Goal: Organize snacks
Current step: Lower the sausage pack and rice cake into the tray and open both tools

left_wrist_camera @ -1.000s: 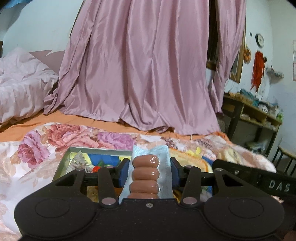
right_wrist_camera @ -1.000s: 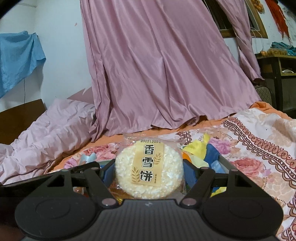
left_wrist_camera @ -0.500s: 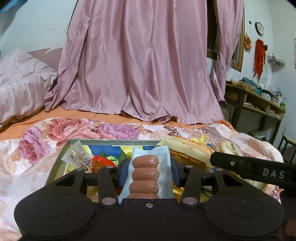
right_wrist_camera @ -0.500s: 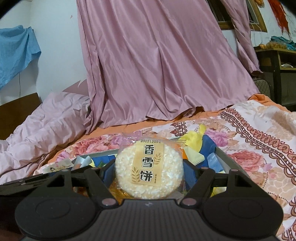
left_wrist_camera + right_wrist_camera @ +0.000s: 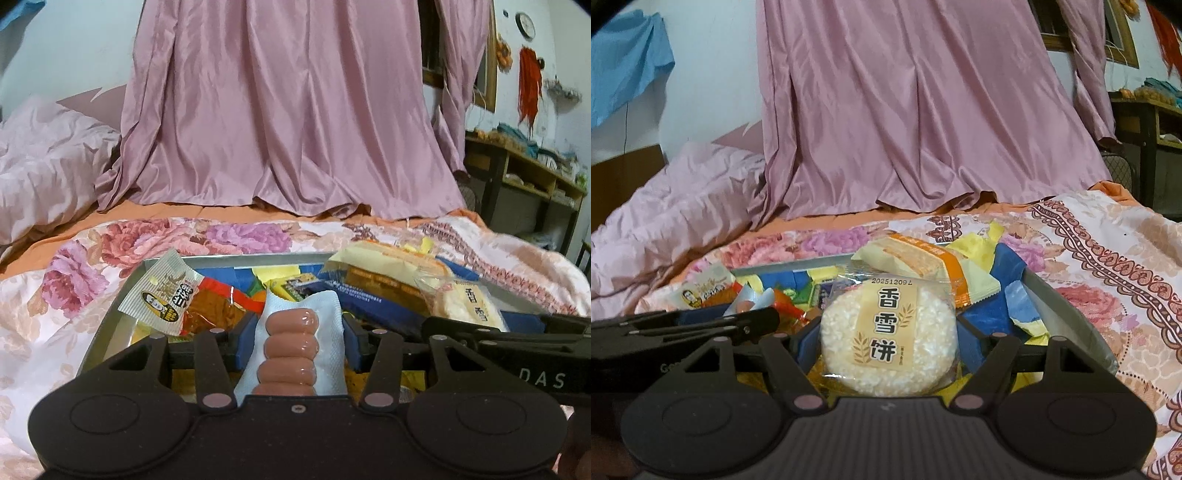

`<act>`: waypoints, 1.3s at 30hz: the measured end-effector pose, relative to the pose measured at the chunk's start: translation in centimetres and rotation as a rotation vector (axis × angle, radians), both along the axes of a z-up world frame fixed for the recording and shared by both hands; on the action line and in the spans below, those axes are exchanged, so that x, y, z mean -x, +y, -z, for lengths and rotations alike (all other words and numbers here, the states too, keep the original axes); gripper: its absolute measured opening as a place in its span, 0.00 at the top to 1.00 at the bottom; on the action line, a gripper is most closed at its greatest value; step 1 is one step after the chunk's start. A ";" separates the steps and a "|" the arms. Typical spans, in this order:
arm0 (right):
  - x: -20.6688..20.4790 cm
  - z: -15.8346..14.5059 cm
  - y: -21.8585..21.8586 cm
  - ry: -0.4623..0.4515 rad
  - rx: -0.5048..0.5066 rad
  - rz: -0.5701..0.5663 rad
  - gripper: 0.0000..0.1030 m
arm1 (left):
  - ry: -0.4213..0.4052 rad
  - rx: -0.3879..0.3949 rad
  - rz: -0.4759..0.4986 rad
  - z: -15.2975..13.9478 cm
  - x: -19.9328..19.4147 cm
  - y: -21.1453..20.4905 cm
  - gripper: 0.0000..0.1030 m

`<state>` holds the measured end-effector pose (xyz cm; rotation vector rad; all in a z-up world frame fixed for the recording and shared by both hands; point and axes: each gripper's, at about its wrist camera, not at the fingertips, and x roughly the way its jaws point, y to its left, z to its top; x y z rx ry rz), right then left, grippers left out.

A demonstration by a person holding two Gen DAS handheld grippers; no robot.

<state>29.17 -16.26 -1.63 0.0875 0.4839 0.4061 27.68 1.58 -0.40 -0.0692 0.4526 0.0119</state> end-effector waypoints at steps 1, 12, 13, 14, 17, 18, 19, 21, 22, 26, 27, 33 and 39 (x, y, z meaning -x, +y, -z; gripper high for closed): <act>0.1 0.1 0.2 -0.001 0.015 -0.002 0.25 | 0.004 -0.009 0.000 0.0 0.0 -0.1 0.51; 0.4 0.5 0.5 -0.014 0.061 -0.011 0.25 | 0.003 -0.014 0.000 0.3 0.0 -0.2 0.46; 0.3 0.4 0.5 -0.014 0.064 -0.011 0.25 | 0.004 -0.015 0.000 0.3 0.0 -0.3 0.46; 0.4 0.4 0.5 -0.013 0.065 -0.011 0.25 | 0.005 -0.015 -0.001 0.3 -0.1 -0.3 0.45; 0.3 0.4 0.5 -0.013 0.066 -0.012 0.25 | 0.002 -0.012 -0.006 0.2 0.0 -0.3 0.43; 0.3 0.4 0.5 -0.013 0.069 -0.012 0.25 | 0.002 -0.012 -0.007 0.3 0.0 -0.3 0.42; 0.3 0.4 0.5 -0.013 0.072 -0.011 0.25 | 0.003 -0.014 -0.007 0.3 0.0 -0.3 0.41; 0.3 0.3 0.5 -0.015 0.078 -0.011 0.24 | 0.005 -0.017 -0.003 0.2 0.0 -0.3 0.40; 0.3 0.3 0.5 -0.014 0.078 -0.011 0.23 | 0.005 -0.017 -0.002 0.2 0.0 -0.3 0.39; 0.2 0.1 0.2 -0.016 0.070 -0.006 0.20 | 0.006 0.005 -0.004 0.1 0.0 -0.1 0.34; 0.3 0.1 0.1 -0.017 0.066 -0.006 0.19 | 0.004 0.012 -0.006 0.0 0.0 0.0 0.32; 0.2 -0.4 -0.7 -0.011 0.029 0.006 0.18 | 0.002 0.030 -0.032 -0.3 0.1 0.2 0.18; 0.3 -0.9 -1.1 -0.012 0.003 0.009 0.15 | 0.009 0.079 -0.055 -0.4 0.2 0.9 0.09</act>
